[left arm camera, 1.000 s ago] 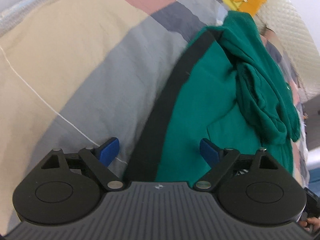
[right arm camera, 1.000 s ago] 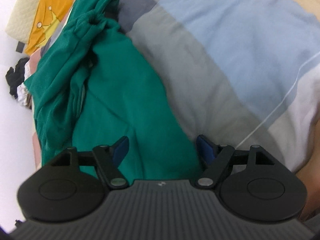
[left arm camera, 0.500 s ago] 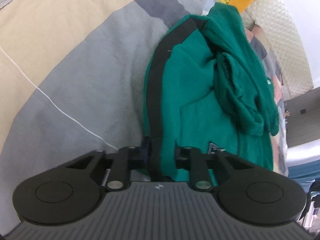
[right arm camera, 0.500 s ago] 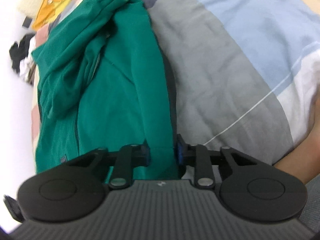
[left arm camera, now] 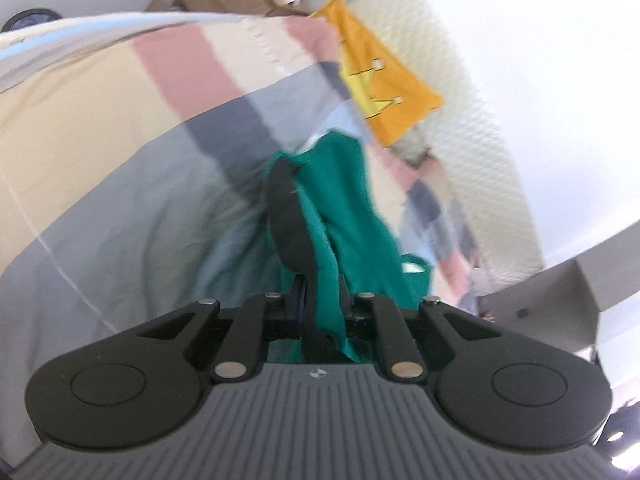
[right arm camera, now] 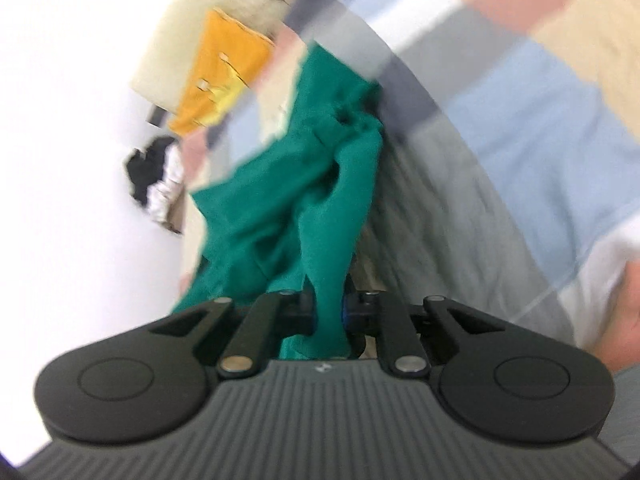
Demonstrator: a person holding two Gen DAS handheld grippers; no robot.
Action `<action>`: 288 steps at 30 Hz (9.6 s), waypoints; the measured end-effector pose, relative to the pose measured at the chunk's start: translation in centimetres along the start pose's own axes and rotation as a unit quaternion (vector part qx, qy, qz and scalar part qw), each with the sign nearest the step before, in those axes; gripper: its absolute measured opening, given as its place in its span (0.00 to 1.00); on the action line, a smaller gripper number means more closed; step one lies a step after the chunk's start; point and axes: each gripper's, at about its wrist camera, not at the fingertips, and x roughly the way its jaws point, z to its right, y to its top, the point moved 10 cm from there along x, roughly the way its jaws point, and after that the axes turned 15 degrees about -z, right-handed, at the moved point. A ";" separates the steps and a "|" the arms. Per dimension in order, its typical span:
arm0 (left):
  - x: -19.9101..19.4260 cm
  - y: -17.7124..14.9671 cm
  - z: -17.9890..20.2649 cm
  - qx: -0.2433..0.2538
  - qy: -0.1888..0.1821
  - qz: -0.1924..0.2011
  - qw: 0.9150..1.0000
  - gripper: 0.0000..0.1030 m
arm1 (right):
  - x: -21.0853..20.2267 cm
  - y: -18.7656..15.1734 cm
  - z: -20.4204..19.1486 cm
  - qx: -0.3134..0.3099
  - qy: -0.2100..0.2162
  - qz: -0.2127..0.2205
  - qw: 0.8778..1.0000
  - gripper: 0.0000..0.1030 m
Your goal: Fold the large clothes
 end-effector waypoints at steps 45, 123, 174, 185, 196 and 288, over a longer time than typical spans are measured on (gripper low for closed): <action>20.0 18.1 7.0 -0.030 0.097 0.012 0.995 0.14 | 8.6 22.1 1.0 0.078 -0.059 0.083 0.992 0.12; 25.9 0.7 9.2 0.213 0.195 0.025 0.957 0.84 | 13.3 13.1 -1.2 -0.182 -0.153 0.113 0.965 0.64; 24.9 -6.1 1.3 -0.163 -0.040 -0.041 0.985 0.39 | 16.0 5.9 1.2 0.117 0.097 0.037 0.988 0.29; 17.4 -10.2 6.0 -0.091 -0.009 -0.033 0.995 0.22 | 9.5 3.0 -2.3 0.060 0.058 0.050 0.995 0.13; 17.2 -10.2 5.1 -0.103 0.005 -0.034 0.994 0.22 | 9.7 2.4 -0.1 0.076 0.049 0.035 0.995 0.12; 39.9 10.7 9.7 0.320 0.258 0.004 0.912 0.86 | 21.5 22.3 0.1 -0.276 -0.212 0.107 0.931 0.72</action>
